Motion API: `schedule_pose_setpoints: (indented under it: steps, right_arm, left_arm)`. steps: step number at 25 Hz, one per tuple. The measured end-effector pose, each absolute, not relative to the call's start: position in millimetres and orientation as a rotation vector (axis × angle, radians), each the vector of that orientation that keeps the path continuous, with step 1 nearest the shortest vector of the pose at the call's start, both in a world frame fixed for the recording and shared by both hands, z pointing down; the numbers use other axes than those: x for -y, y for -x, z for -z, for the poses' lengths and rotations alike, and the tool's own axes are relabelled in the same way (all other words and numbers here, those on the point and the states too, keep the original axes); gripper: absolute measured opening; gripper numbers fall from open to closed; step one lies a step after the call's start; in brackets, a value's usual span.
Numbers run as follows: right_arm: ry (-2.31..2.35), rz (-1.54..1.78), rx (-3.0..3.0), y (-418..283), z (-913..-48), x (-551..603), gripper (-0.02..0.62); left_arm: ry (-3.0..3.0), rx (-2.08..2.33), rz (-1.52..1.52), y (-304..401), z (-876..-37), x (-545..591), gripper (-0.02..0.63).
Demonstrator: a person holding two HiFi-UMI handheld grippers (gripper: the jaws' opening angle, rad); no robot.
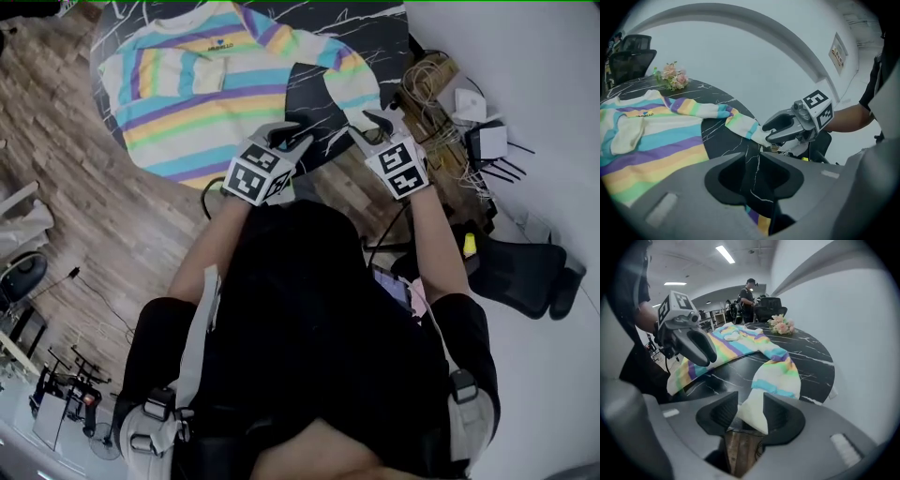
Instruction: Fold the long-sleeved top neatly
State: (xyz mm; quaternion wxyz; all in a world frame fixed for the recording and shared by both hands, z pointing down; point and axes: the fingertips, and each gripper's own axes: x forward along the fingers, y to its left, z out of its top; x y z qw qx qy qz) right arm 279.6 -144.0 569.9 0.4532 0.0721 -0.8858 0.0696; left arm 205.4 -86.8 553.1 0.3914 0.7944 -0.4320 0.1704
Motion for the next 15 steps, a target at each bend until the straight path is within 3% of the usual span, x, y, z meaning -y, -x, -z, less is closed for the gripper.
schedule_pose_setpoints:
  steps: [8,11,15]
  right_arm:
    - [-0.283,-0.241,2.119,-286,-601,140,0.178]
    - [-0.317,-0.219,2.094,-288,-602,140,0.039]
    - [-0.308,-0.505,2.203,-268,-564,129,0.035]
  left_arm:
    - [-2.028,1.046,-0.476,-218,-563,80,0.104]
    - [-2.021,1.043,-0.475,-215,-566,76,0.104]
    - [-2.031,1.048,-0.446,-208,-561,75,0.104]
